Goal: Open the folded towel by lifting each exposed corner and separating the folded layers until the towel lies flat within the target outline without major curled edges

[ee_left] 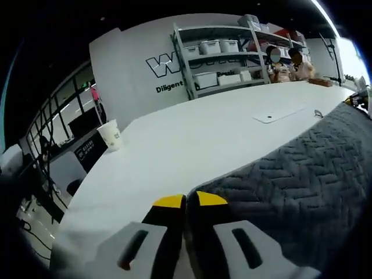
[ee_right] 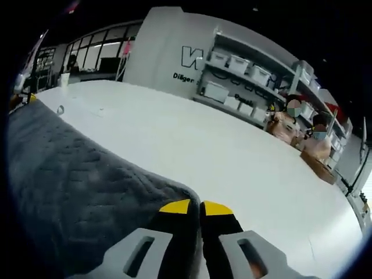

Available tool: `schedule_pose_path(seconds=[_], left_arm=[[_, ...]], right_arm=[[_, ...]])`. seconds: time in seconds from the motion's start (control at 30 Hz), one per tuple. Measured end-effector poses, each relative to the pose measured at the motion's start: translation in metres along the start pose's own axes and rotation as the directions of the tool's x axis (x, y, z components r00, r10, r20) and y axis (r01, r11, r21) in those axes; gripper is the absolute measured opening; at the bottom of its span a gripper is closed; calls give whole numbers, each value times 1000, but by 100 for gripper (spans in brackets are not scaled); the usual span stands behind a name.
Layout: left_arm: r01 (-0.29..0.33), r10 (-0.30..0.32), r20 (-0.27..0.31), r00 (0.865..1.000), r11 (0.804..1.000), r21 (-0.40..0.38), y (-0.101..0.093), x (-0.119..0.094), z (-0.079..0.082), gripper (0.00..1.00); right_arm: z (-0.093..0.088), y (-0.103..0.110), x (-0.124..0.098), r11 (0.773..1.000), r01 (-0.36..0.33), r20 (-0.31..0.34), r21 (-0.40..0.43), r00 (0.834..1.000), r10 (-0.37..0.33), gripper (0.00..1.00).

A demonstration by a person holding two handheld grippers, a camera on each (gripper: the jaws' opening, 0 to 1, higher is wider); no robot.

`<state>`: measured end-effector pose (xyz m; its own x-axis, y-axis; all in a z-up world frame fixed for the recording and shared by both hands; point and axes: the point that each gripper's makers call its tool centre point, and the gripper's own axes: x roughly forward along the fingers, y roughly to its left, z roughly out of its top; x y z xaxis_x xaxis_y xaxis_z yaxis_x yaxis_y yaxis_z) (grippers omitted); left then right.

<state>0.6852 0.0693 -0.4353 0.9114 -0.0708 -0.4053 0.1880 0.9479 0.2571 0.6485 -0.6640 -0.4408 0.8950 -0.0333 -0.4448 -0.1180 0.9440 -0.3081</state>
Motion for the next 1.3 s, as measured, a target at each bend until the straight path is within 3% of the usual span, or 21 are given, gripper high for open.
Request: schedule_pose_path(seconds=[0.07, 0.2, 0.27, 0.53, 0.73, 1.03, 1.1, 1.17, 1.3], left_arm=[[-1, 1, 1, 1000, 1000, -9, -1, -1, 0, 5], [34, -30, 31, 999, 988, -147, 0, -1, -1, 7], [41, -37, 27, 999, 985, -166, 1, -1, -2, 9], [32, -28, 34, 999, 988, -153, 3, -11, 13, 13], [46, -35, 71, 997, 984, -170, 7, -25, 33, 18], [143, -131, 69, 989, 967, -209, -18, -40, 43, 38], [181, -169, 72, 983, 956, -231, -29, -46, 47, 42], [264, -248, 97, 964, 938, -224, -48, -56, 58, 44], [271, -249, 123, 961, 940, -207, -56, -72, 69, 56]], right_arm=[[0, 1, -1, 1000, -9, 10, 26, 1000, 9, 0], [0, -1, -1, 994, -28, 30, 106, 999, 25, 1], [0, -1, -1, 995, -26, 31, 101, 999, 23, 2], [10, 7, -3, 999, -18, 21, 36, 1000, 17, 6], [20, 5, -8, 998, -13, 27, 55, 1000, 11, 15], [35, 10, -26, 995, -39, 35, 93, 999, 36, 29], [36, 16, -30, 995, -55, 29, 83, 998, 53, 34], [34, 22, -35, 995, -72, 12, 75, 997, 71, 38], [32, 38, -45, 987, -138, 5, 85, 990, 138, 45]])
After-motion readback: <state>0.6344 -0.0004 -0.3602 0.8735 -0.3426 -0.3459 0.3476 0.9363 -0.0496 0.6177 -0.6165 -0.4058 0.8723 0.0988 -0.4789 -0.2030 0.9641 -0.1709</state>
